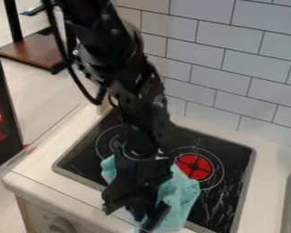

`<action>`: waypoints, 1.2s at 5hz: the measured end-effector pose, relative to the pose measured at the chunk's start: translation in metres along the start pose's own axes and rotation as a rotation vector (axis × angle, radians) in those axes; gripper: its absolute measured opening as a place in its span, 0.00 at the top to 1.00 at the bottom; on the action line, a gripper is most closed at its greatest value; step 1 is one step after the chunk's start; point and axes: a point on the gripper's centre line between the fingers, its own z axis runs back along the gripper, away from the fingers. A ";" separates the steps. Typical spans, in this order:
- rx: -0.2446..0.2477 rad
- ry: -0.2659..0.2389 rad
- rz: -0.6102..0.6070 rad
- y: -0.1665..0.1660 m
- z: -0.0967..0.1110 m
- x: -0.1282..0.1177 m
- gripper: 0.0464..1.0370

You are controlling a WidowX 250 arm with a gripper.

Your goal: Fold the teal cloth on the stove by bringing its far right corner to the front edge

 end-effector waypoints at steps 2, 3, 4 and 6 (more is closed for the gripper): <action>0.076 -0.001 0.093 0.004 0.006 0.002 0.46; 0.063 0.014 0.102 0.000 0.022 0.000 0.17; 0.052 -0.017 0.119 0.000 0.041 0.004 0.01; -0.021 -0.137 0.150 -0.009 0.104 0.006 0.04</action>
